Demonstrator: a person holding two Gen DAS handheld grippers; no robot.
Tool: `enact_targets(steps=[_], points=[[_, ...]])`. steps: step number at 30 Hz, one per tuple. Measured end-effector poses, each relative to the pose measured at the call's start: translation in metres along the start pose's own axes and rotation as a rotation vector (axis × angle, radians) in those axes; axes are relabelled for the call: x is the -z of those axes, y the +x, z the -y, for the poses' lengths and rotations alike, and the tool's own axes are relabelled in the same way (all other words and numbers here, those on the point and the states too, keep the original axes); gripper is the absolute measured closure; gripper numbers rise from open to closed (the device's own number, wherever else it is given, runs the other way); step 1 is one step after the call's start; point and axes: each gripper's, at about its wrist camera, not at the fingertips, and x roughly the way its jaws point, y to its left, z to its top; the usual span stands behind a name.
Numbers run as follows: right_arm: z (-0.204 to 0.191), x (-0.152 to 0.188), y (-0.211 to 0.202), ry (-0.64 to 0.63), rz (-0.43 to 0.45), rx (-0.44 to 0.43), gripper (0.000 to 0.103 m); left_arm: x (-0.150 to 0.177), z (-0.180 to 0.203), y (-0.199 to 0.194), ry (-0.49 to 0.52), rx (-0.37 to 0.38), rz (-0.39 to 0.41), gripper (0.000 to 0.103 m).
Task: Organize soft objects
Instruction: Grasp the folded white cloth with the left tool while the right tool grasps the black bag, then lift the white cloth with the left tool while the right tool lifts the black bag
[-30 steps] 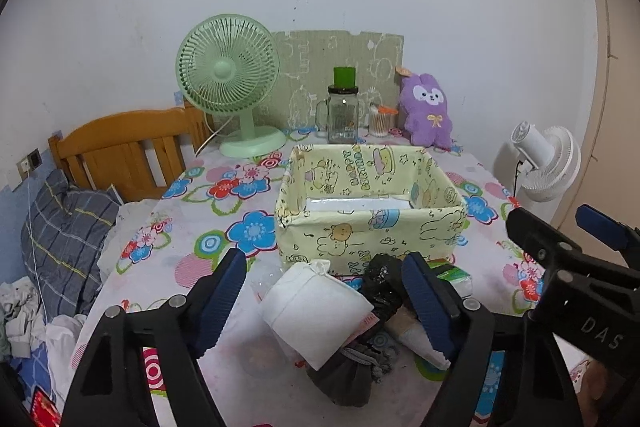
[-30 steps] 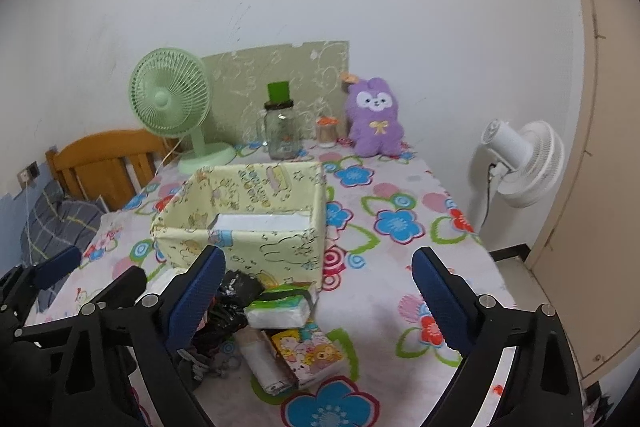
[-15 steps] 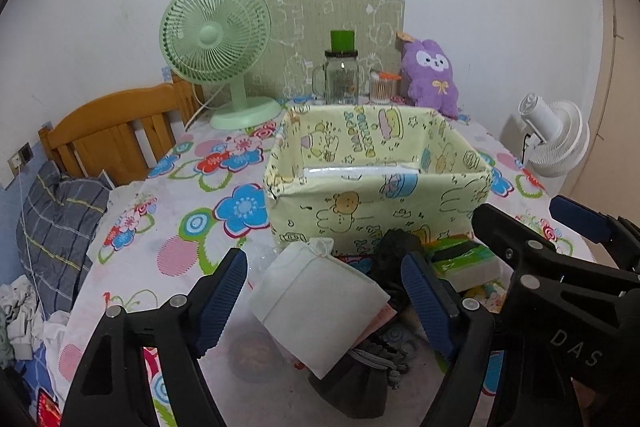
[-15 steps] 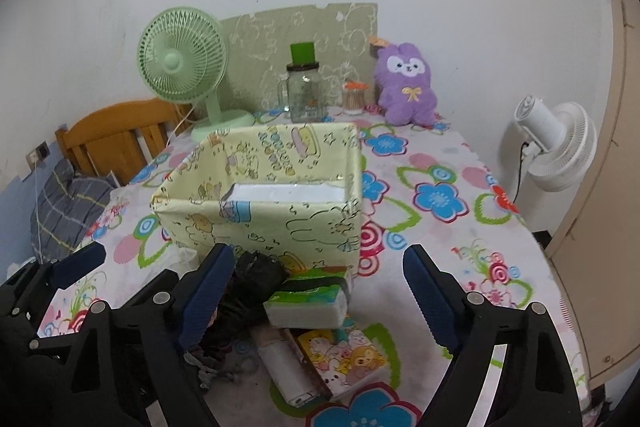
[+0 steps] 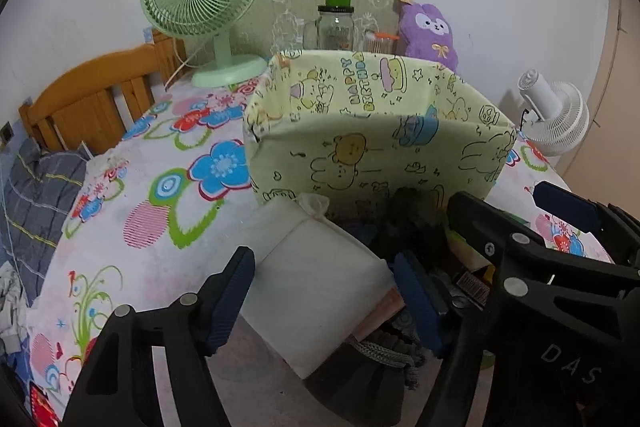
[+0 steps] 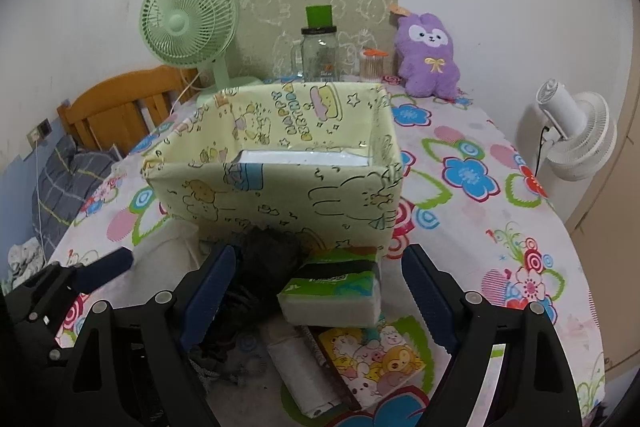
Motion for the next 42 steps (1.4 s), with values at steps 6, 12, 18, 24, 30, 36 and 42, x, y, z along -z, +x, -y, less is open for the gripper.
enact_targets(steps=[6, 12, 18, 24, 30, 36, 42], points=[[-0.006, -0.001, 0.01, -0.011, -0.022, -0.006, 0.016, 0.001, -0.005, 0.003, -0.012, 0.045, -0.008, 0.054], [-0.014, -0.004, 0.02, -0.015, -0.039, -0.022, 0.016, 0.0, -0.01, 0.007, -0.038, 0.068, -0.015, 0.061], [-0.022, -0.006, 0.034, -0.031, -0.076, -0.024, 0.025, 0.0, -0.007, 0.009, -0.009, 0.076, -0.003, 0.064], [-0.029, -0.006, 0.046, -0.034, -0.1, -0.046, 0.033, -0.001, -0.006, 0.015, 0.009, 0.073, -0.001, 0.065], [-0.028, -0.005, 0.056, 0.001, -0.127, -0.095, 0.055, -0.002, -0.005, 0.019, 0.009, 0.076, -0.005, 0.071], [-0.024, -0.006, 0.056, 0.021, -0.127, -0.105, 0.07, -0.003, -0.002, 0.019, 0.016, 0.071, 0.0, 0.078], [-0.027, -0.009, 0.046, 0.006, -0.096, -0.106, 0.072, -0.004, -0.001, 0.012, 0.013, 0.064, 0.016, 0.082]])
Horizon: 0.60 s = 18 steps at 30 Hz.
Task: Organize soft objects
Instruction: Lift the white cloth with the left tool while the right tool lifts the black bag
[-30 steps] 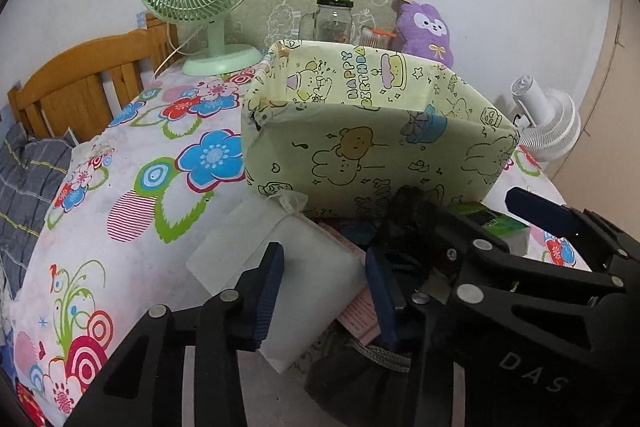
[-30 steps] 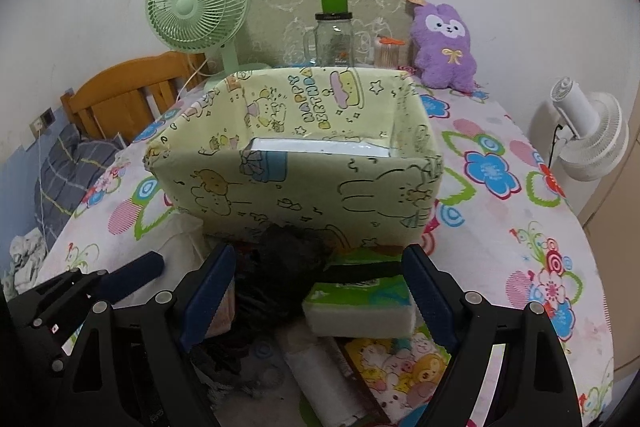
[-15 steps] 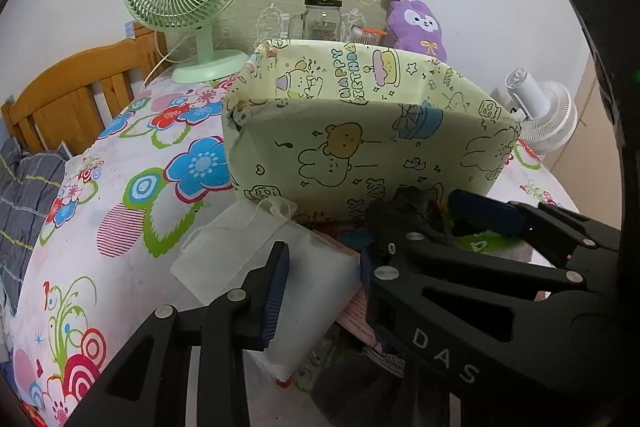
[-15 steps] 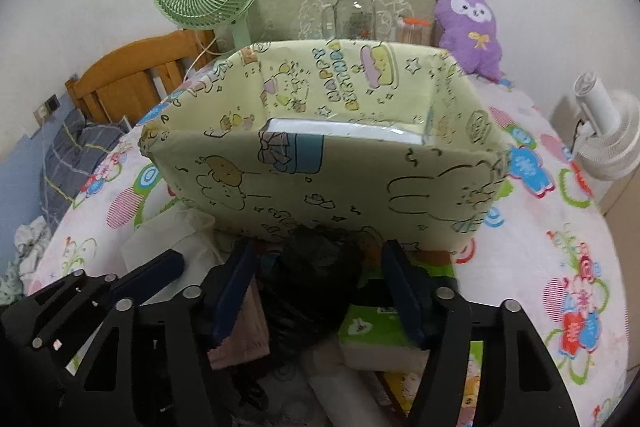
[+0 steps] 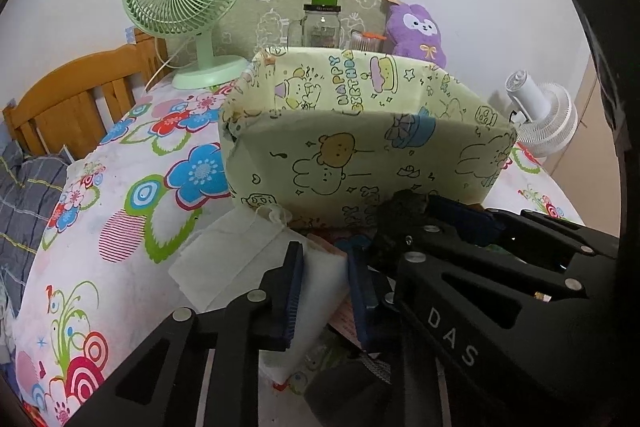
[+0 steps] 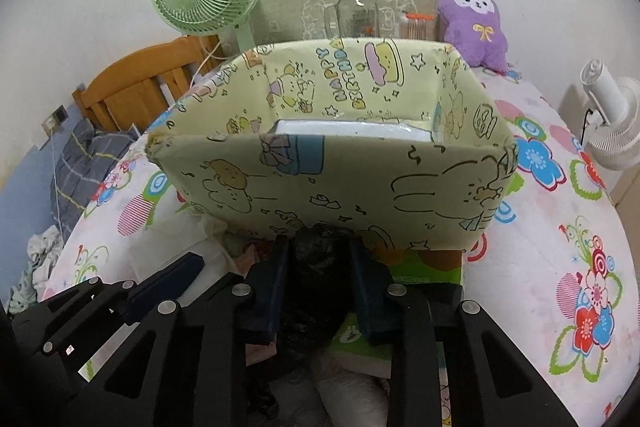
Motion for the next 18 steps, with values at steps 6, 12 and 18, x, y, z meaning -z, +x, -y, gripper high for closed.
enact_targets(steps=[6, 12, 18], points=[[-0.002, -0.002, -0.013, -0.006, 0.029, -0.003, 0.072, -0.003, 0.003, -0.01, 0.007, -0.01, 0.017, 0.085], [-0.003, -0.009, -0.037, -0.004, 0.082, -0.013, 0.072, -0.014, 0.01, -0.029, 0.024, -0.018, 0.059, 0.087], [-0.002, -0.016, -0.062, -0.005, 0.123, -0.021, 0.072, -0.021, 0.02, -0.047, 0.037, -0.015, 0.096, 0.099]])
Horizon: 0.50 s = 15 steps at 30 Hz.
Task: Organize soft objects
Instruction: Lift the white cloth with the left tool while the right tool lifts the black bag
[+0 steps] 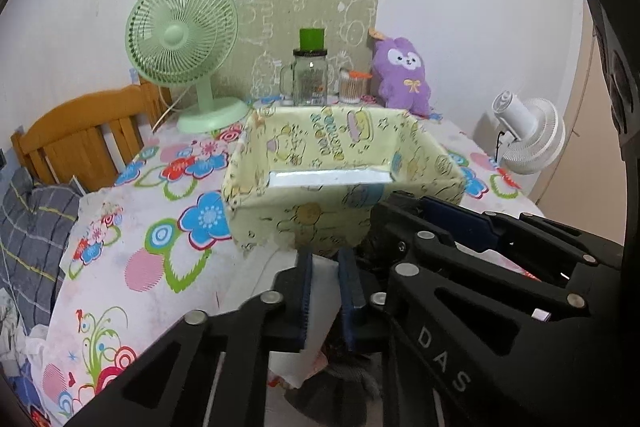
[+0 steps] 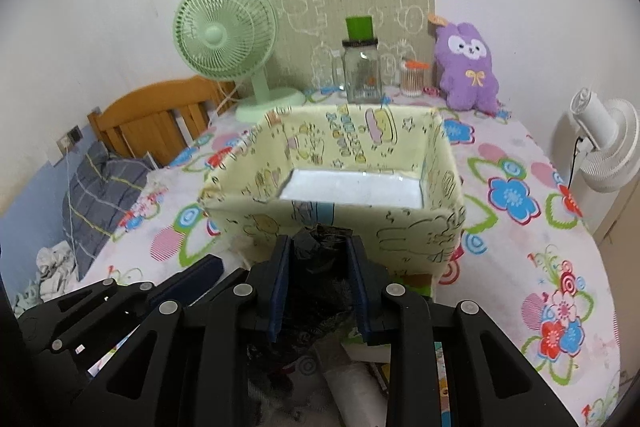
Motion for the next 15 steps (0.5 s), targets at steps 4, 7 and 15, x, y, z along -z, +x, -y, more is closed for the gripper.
enact_targets(steps=[4, 7, 15], points=[[0.002, -0.005, -0.012, 0.001, 0.019, 0.007, 0.072, -0.004, 0.003, -0.007, 0.002, 0.004, 0.019, 0.099], [0.002, -0.006, -0.017, -0.003, 0.027, 0.012, 0.072, -0.005, 0.005, -0.011, 0.009, 0.003, 0.024, 0.099], [0.001, 0.004, -0.015, 0.006, 0.01, 0.006, 0.072, 0.004, 0.0, -0.007, -0.01, -0.024, 0.001, 0.063]])
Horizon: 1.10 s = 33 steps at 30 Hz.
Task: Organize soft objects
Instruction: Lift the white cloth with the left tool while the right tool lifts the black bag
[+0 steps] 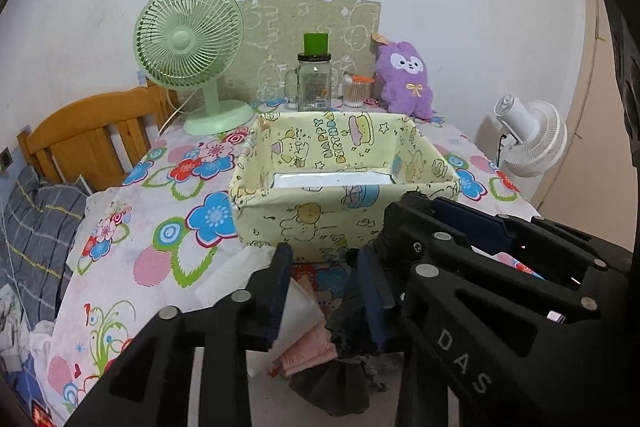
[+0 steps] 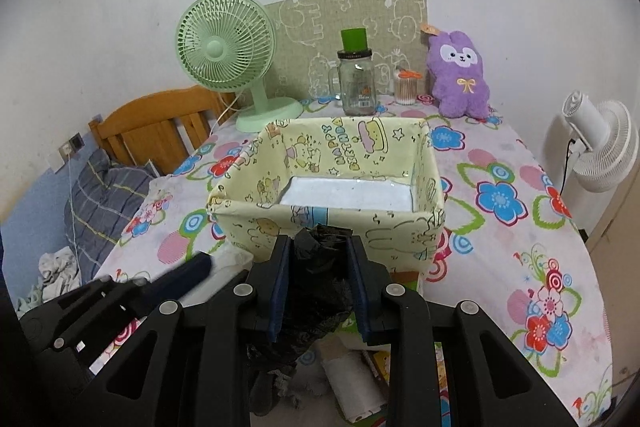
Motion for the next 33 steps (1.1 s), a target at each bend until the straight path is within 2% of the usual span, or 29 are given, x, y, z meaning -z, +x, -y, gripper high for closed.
enact_targets(steps=[1, 6, 8, 10, 20, 24, 33], points=[[0.0, 0.001, 0.001, 0.001, -0.002, 0.001, 0.072, 0.001, 0.0, 0.0, -0.002, -0.008, 0.001, 0.056], [-0.001, 0.007, 0.004, 0.007, -0.015, 0.009, 0.072, 0.007, -0.004, 0.006, -0.015, -0.006, -0.017, 0.039], [-0.002, 0.009, 0.006, 0.005, -0.023, 0.01, 0.072, 0.01, -0.005, 0.007, -0.018, -0.006, -0.024, 0.036], [-0.003, 0.011, 0.008, 0.002, -0.029, 0.013, 0.072, 0.012, -0.005, 0.009, -0.017, -0.015, -0.03, 0.027], [-0.006, 0.017, 0.023, 0.0, -0.061, 0.031, 0.072, 0.02, -0.017, 0.023, -0.058, -0.013, -0.07, 0.017], [-0.007, 0.018, 0.031, -0.009, -0.072, 0.043, 0.073, 0.021, -0.025, 0.032, -0.089, -0.024, -0.09, 0.006], [-0.01, 0.022, 0.05, -0.02, -0.109, 0.045, 0.073, 0.028, -0.035, 0.045, -0.113, -0.046, -0.128, 0.0]])
